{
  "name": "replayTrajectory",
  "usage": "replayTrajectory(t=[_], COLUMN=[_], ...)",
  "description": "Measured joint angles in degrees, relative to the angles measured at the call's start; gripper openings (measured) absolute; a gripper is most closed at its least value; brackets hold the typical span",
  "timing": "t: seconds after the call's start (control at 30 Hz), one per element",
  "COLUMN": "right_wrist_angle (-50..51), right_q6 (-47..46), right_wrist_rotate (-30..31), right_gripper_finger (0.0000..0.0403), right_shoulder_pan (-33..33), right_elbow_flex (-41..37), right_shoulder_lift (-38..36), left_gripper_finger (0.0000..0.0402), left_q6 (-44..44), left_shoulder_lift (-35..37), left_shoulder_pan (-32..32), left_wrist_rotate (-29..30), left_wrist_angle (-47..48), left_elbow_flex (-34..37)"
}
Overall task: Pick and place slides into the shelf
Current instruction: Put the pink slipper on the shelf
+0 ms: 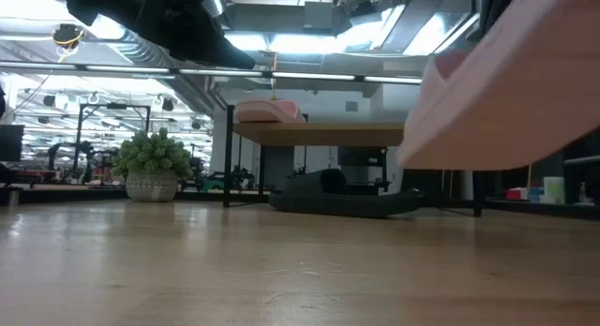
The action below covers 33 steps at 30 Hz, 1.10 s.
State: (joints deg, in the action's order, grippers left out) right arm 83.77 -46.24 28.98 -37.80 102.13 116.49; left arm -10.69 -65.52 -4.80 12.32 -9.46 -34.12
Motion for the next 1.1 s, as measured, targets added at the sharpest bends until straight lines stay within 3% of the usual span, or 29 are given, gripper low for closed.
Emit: replayTrajectory(t=[0.33,0.73,1.1], right_wrist_angle=[6.5,6.3,6.2], right_q6=[0.7,11.1,19.6], right_wrist_rotate=[1.9,7.5,13.4], right_gripper_finger=[0.0012,0.0012,0.0012], right_shoulder_pan=[0.0,0.5,5.7], right_elbow_flex=[5.7,13.8,16.7], right_shoulder_lift=[0.0,-0.2,-0.8], left_gripper_finger=[0.0,0.0,0.0], left_q6=[0.1,1.5,1.6], left_shoulder_lift=[0.0,0.0,0.0], left_shoulder_pan=[0.0,0.0,0.0], left_wrist_rotate=[0.0,0.0,0.0], left_wrist_angle=[0.0,0.0,0.0], left_elbow_flex=[0.0,0.0,0.0])
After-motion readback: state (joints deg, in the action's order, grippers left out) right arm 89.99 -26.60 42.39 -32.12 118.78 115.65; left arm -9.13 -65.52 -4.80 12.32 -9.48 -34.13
